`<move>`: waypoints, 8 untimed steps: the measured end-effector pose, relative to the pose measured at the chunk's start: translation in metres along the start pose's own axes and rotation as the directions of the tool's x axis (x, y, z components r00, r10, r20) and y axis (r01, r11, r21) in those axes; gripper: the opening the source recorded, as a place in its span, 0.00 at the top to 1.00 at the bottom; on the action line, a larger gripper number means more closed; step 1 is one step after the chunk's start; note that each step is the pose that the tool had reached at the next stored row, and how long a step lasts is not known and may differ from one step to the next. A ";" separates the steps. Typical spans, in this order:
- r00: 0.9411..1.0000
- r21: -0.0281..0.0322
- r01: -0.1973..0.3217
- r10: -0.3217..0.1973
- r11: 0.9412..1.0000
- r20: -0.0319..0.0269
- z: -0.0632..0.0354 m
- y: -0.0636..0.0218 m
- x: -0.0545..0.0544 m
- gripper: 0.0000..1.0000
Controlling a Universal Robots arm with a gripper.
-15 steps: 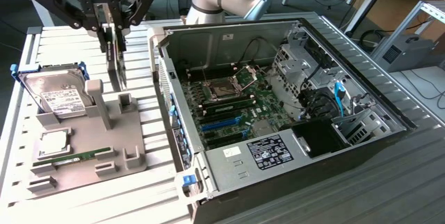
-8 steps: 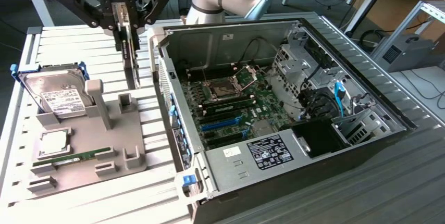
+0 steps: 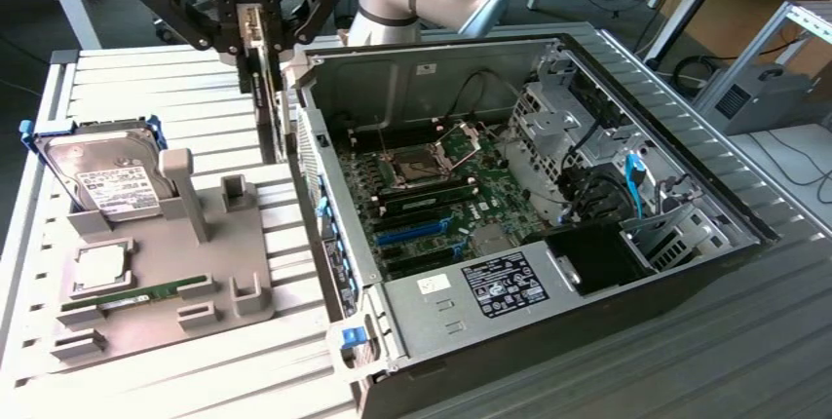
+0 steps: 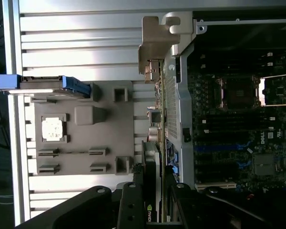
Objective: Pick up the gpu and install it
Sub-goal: 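Pick up the gpu and move the gpu toward the slot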
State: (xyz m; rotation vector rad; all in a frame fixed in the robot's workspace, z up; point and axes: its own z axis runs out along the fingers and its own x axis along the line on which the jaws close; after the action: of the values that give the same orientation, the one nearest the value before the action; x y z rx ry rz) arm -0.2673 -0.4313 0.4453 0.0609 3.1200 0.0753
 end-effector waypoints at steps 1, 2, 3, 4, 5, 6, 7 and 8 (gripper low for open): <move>1.000 0.000 0.000 0.000 1.000 0.000 0.0000 0.0001 -0.003 0.73; 1.000 0.000 0.000 0.000 1.000 0.000 0.0001 0.0002 -0.005 0.73; 1.000 0.000 0.000 0.000 1.000 0.000 0.0002 0.0004 -0.010 0.73; 1.000 0.000 0.000 0.000 1.000 0.000 0.0002 0.0005 -0.013 0.73; 1.000 0.000 0.000 0.000 1.000 0.000 0.0003 0.0007 -0.018 0.73; 1.000 0.000 0.000 0.000 1.000 0.000 0.0005 0.0009 -0.023 0.73; 1.000 0.000 0.000 0.000 1.000 0.000 0.0005 0.0010 -0.027 0.73; 1.000 0.000 0.000 0.000 1.000 0.000 0.0006 0.0012 -0.031 0.73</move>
State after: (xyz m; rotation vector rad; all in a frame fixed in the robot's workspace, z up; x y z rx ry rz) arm -0.2361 -0.4312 0.4453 0.0607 3.1201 0.0753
